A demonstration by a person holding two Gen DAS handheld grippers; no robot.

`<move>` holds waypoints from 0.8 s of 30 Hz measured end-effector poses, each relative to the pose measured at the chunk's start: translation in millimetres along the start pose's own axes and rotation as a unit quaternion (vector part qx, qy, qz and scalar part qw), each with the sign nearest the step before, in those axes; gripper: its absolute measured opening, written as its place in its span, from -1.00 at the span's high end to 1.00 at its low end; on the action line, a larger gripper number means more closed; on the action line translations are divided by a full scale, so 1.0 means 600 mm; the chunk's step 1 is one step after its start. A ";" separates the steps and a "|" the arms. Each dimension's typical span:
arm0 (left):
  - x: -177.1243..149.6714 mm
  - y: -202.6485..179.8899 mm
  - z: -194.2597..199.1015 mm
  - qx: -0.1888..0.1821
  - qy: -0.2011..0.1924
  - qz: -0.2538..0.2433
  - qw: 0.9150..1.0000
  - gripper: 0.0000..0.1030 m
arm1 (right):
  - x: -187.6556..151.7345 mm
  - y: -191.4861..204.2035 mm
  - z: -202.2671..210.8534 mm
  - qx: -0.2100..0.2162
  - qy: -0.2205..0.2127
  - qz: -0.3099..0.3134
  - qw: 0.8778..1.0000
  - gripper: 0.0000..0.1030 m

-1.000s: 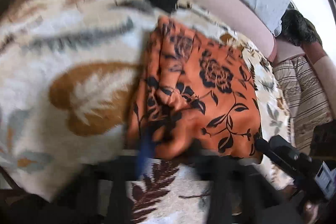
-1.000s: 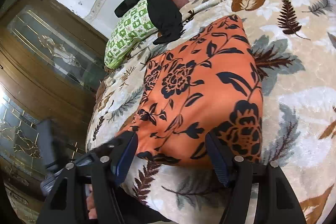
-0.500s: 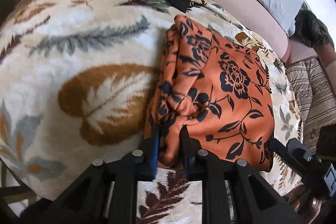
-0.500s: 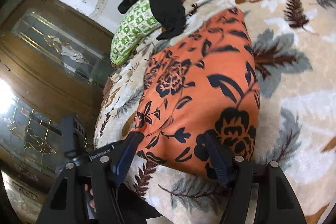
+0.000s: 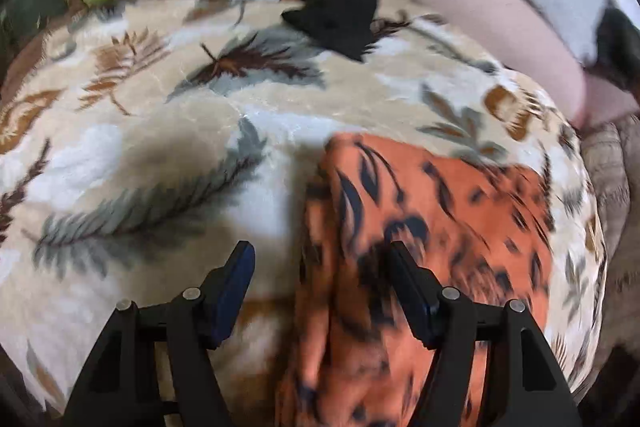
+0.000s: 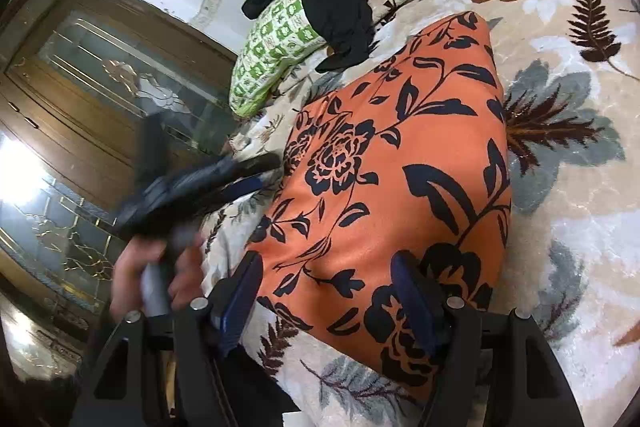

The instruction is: Fold small clothes

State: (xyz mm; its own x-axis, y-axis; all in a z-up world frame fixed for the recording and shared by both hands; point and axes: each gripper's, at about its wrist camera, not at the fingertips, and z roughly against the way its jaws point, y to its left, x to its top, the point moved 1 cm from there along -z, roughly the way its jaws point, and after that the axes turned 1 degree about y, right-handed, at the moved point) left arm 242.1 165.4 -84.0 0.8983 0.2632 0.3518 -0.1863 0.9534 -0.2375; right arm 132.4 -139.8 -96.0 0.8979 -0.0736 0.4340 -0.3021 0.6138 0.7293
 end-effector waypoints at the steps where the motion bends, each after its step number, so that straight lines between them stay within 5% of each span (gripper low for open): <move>1: 0.015 0.003 -0.014 -0.024 0.016 0.016 0.999 0.03 | -0.002 -0.002 -0.001 0.003 0.001 -0.001 1.000 -0.36; 3: 0.017 0.000 -0.025 -0.055 0.039 0.010 0.998 0.76 | -0.003 -0.009 -0.005 0.012 0.003 -0.004 1.000 -0.36; 9: 0.009 -0.046 -0.007 -0.014 -0.039 -0.115 0.992 0.78 | -0.005 -0.026 -0.009 0.035 0.003 -0.016 0.999 -0.36; 12: -0.008 -0.025 -0.044 -0.009 -0.034 -0.137 0.990 0.72 | -0.006 -0.028 -0.011 0.041 0.008 -0.017 0.999 -0.36; 20: -0.048 -0.044 0.087 -0.011 -0.102 -0.146 0.984 0.47 | -0.001 -0.013 0.012 0.035 -0.006 -0.019 0.999 -0.36; 24: -0.129 -0.074 0.153 -0.042 -0.142 -0.183 0.972 -0.03 | 0.003 -0.023 0.052 0.041 -0.039 -0.050 0.997 -0.36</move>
State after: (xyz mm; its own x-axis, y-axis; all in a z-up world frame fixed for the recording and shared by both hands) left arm 144.3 115.9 -17.9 0.7502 -0.0499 0.6593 0.1691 0.9785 -0.1184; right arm 128.2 -172.9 -88.5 0.8982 -0.1935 0.3948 -0.2408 0.5348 0.8100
